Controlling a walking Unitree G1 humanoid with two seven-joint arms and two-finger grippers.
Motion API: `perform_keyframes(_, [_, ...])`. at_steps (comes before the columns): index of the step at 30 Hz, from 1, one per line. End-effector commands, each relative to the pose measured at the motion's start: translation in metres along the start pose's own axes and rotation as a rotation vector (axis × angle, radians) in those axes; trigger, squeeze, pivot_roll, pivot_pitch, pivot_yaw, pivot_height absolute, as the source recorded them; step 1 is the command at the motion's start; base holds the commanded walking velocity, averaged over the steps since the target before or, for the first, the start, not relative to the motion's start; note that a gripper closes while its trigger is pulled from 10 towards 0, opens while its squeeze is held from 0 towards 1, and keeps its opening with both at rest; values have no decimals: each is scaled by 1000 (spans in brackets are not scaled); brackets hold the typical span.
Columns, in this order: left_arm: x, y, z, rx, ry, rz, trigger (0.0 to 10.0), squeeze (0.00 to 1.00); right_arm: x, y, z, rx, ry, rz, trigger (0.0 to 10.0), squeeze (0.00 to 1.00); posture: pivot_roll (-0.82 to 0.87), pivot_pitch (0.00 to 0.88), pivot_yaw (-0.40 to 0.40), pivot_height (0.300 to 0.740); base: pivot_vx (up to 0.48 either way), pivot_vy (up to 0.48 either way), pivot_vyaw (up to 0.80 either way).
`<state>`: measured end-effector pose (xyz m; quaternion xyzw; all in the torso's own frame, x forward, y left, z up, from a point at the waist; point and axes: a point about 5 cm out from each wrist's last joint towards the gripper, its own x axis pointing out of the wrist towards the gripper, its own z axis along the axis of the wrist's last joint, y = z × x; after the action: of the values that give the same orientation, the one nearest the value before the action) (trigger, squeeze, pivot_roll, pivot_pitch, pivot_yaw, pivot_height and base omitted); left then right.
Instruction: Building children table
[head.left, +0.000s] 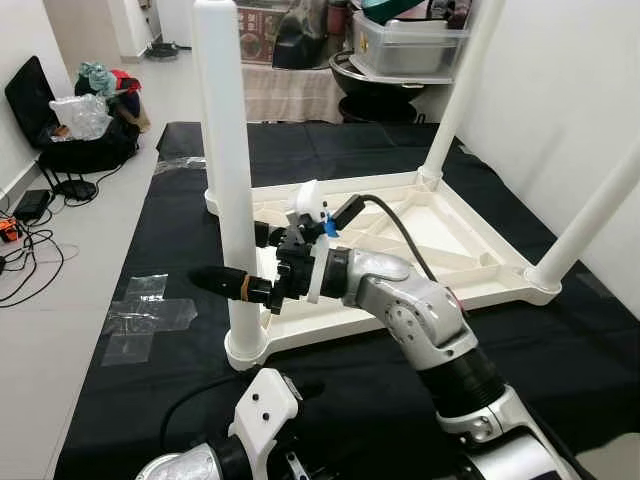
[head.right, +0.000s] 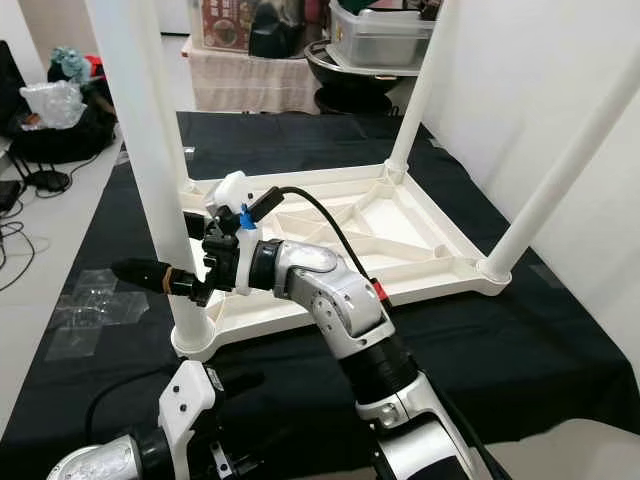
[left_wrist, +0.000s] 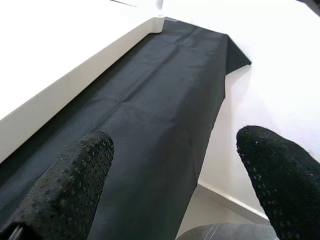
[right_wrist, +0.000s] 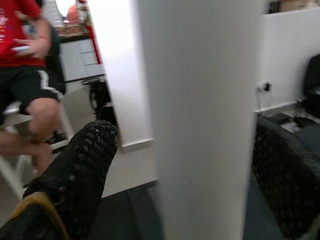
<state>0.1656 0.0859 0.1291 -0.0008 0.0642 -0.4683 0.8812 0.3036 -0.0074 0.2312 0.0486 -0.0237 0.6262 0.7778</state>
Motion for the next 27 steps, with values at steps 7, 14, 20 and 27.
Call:
perform_keyframes(7, [-1,-3,-1,-11,9,0,10000,0,3,-11,-5,-26,29,-105,0,0,63,40,-123,740,0,0,0])
perform_keyframes(14, [-1,0,-1,-5,11,5,10000,0,-29,-21,-21,-36,120,-133,0,0,62,41,-120,740,0,0,0])
perform_keyframes(20, [-2,4,-1,4,18,11,10000,0,-122,-34,-38,-13,292,-129,0,0,46,44,-105,740,0,0,0])
perform_keyframes(27, [0,6,-1,12,21,3,10000,0,-201,-43,-35,53,382,-260,0,0,34,45,-92,740,0,0,0])
